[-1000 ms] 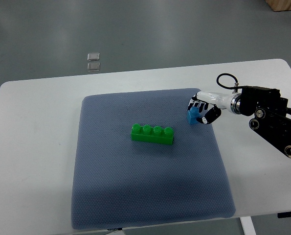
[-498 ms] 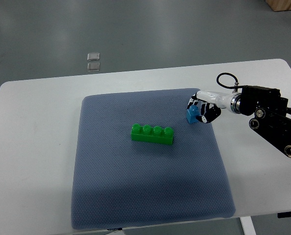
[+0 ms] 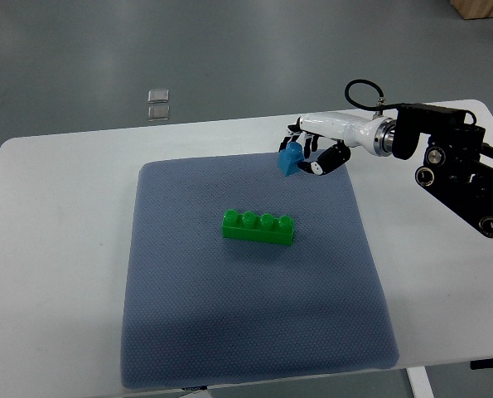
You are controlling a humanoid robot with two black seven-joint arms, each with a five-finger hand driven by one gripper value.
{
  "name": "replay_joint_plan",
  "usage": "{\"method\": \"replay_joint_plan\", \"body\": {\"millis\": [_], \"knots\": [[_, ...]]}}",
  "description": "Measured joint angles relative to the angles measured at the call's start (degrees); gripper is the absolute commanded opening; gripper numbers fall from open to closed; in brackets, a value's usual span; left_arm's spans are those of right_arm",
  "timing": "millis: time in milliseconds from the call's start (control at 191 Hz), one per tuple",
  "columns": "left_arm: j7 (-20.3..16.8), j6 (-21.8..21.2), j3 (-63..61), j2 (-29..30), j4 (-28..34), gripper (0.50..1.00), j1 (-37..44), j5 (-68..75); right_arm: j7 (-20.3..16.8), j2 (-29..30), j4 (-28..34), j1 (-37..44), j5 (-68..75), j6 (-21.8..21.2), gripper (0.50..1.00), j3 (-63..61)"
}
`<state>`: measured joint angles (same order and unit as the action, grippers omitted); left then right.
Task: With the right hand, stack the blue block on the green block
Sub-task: 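Lift the blue block and carry it over the green block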
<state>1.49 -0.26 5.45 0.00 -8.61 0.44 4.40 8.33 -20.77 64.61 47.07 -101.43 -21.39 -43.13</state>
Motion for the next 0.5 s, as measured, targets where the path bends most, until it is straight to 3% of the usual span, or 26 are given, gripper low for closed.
{"method": "replay_joint_plan", "body": {"millis": [309, 498], "knots": [[0.00, 0.00, 0.00, 0.00, 0.00, 1.000, 0.00, 0.00, 7.53, -0.65, 3.61, 0.12, -0.10, -0.05, 0.500, 1.74], [0.00, 0.00, 0.00, 0.00, 0.00, 1.000, 0.00, 0.00, 9.42, -0.67, 5.61, 0.13, -0.82, -0.03, 0.500, 4.99]]}}
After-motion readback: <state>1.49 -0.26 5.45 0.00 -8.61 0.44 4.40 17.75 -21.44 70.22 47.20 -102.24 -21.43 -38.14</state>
